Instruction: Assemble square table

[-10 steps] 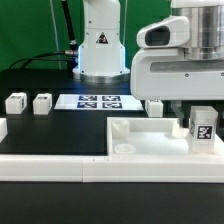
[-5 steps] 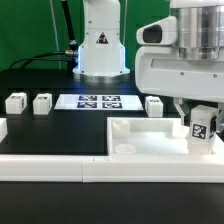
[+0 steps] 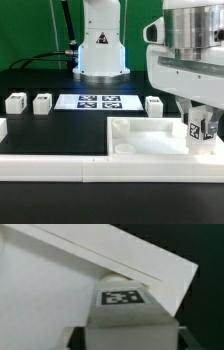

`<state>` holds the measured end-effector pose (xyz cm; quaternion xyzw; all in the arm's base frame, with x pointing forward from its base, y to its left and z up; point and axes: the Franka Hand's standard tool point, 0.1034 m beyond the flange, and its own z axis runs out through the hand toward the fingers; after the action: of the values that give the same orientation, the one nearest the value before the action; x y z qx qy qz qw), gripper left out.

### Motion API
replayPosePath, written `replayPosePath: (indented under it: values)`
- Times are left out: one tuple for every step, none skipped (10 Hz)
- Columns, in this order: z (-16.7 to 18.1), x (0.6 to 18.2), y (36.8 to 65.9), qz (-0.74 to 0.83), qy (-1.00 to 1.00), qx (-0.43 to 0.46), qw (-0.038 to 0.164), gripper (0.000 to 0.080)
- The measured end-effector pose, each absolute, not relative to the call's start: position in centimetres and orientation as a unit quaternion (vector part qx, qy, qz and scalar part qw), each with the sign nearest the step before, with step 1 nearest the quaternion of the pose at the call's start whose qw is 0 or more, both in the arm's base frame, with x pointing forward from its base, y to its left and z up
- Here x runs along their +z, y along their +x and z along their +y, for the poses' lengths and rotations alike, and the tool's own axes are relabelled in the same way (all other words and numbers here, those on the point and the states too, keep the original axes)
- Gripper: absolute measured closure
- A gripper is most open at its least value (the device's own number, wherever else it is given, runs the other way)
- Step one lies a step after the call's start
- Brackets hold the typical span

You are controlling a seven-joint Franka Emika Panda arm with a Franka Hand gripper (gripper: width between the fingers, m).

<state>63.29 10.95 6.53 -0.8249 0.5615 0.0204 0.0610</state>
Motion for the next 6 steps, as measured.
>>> replayPosePath:
  values:
    - [10.97,6.53,63.27,0.578,-0.814,0.022,0.060,0.0508]
    - [11.08,6.54,63.20,0.656,-0.752,0.026,0.056,0.0508]
    - [11.17,6.59,63.16,0.701,-0.711,0.029,0.052,0.0508]
    - [11.18,6.61,63.15,0.748,-0.661,0.033,0.048,0.0508]
    - [11.12,6.65,63.12,0.791,-0.609,0.039,0.046,0.0508]
    - [11.20,6.70,63.14,0.815,-0.576,0.041,0.046,0.0508]
